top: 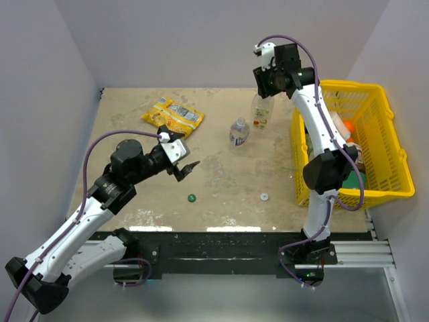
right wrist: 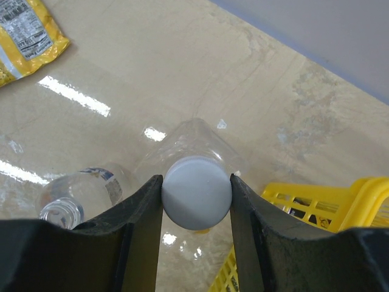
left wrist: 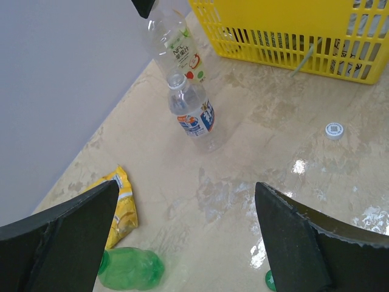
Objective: Screw on the bottle caps
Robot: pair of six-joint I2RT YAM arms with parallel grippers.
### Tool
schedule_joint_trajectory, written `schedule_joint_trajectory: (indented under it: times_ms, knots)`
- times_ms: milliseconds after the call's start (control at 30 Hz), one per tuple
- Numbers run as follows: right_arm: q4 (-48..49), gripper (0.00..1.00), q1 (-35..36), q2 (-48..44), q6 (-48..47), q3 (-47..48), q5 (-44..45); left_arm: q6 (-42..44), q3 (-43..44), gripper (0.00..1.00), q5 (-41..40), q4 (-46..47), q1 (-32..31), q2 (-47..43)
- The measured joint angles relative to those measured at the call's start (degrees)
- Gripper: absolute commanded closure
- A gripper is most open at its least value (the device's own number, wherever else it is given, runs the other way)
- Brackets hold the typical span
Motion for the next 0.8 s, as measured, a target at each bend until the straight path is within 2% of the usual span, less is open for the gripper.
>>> schedule_joint_trajectory:
  times_ms: [433, 700, 800]
  knots:
    - [0.48, 1.0, -0.07, 1.05, 0.74, -2.01, -2.14, -0.02, 0.0, 0.02, 0.46, -0.04, 1.09, -0.02]
    - [2.19, 0.92, -0.09, 2.45, 0.68, -2.27, -2.99, -0.13, 0.0, 0.02, 0.81, -0.04, 1.4, 0.0]
    - [2.54, 0.85, -0.09, 2.75, 0.22, -2.99, -3.08, -0.13, 0.0, 0.02, 0.87, -0.04, 1.66, 0.0]
